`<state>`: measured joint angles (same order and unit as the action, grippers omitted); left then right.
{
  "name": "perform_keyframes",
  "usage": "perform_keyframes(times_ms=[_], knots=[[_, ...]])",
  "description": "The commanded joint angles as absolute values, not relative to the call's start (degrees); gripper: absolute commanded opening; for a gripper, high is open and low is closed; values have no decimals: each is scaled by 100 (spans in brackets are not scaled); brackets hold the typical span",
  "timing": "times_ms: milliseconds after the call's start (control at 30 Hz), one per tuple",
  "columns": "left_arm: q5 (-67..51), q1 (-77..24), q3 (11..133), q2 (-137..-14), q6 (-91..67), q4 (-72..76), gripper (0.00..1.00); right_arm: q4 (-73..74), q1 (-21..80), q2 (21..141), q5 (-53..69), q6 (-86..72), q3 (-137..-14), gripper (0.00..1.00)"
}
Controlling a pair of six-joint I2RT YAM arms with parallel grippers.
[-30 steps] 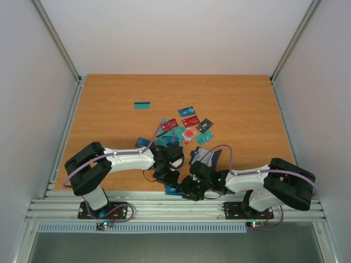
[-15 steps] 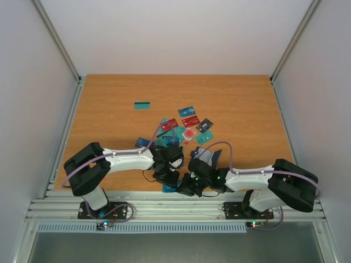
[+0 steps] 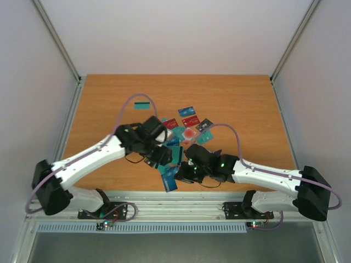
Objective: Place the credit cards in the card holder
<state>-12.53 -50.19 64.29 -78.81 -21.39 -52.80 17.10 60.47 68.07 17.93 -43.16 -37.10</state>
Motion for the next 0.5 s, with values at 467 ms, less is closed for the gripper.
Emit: perform_keyframes(times_ms=[467], knots=[[-1281,-4351,9022,-7218,-5252,-6801,69,5005,6079,6653,-1665,808,-6752,1]])
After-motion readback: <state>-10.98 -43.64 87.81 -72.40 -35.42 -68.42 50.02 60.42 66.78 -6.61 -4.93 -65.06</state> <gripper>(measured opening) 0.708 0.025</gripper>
